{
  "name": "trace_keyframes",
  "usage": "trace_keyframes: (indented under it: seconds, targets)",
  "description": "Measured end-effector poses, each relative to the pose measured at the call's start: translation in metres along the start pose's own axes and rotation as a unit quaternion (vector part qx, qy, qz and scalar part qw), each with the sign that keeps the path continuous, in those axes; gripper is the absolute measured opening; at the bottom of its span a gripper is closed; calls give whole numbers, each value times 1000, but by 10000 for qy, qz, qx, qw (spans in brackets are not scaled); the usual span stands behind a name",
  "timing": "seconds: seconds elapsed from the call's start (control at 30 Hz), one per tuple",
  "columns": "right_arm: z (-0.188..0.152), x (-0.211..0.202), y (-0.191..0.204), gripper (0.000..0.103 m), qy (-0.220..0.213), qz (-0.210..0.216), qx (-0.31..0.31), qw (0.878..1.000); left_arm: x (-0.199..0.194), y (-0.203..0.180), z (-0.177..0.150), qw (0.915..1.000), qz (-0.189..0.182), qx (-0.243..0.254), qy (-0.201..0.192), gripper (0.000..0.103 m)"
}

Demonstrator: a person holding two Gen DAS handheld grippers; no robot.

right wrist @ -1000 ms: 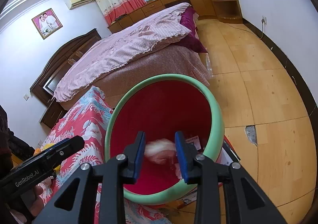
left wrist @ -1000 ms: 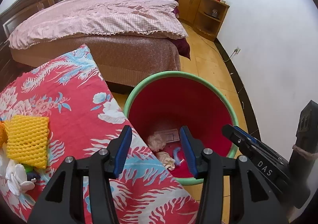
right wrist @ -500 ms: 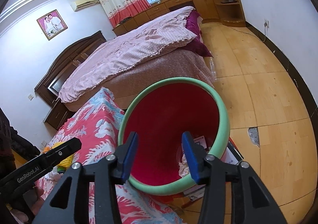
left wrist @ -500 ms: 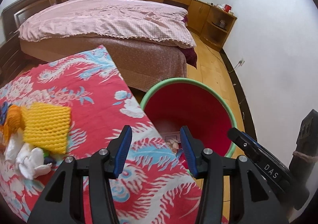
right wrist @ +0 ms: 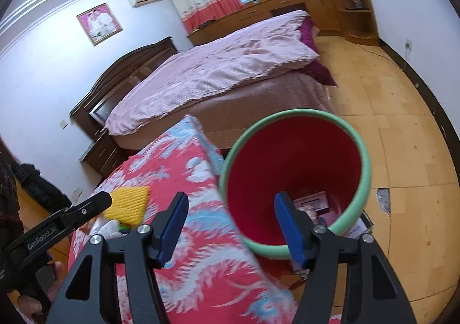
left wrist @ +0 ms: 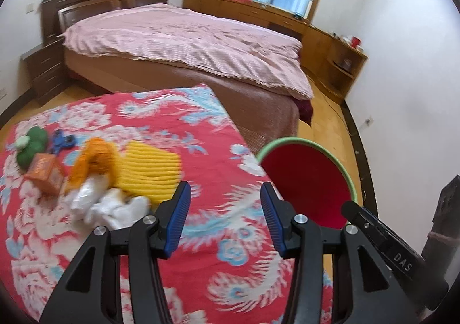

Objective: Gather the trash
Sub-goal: 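Grasp the orange box with the left tool while the right tool grasps the yellow foam net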

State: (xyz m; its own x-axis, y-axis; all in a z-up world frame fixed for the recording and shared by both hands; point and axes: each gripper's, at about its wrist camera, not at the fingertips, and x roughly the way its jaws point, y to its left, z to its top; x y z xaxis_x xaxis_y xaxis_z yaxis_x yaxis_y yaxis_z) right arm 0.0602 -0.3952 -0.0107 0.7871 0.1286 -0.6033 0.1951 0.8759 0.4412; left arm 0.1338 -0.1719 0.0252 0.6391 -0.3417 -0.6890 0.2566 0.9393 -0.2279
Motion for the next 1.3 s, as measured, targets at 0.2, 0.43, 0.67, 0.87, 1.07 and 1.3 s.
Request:
trace_keyframes:
  seconds: [0.2,0.43,0.67,0.87,1.07,1.3]
  targets:
    - [-7,2,34,72,129,203,-251,9994,-21,38,-2,9990,308,-287,-149,50]
    - [-16,14,75,75,372,399,-562,9969,-37,82,-6,9961,566,-639,-226,50]
    - [-22,39,113,80,664,570,-828,9927,-47,133,-6,9903,948,-976,-292,50]
    - [-24,63,140,83,854,640,-994,9893,-48,177,-3,9837,1258,-1241,-325,54]
    - [-20,89,162,92,957,707,-1111,9867,-32,209,0,9801,1358,-1429,-221,55]
    - [-24,122,175,92,1222,565,-1286,9825,-4,217,0,9825,1255,-1374,-2,55]
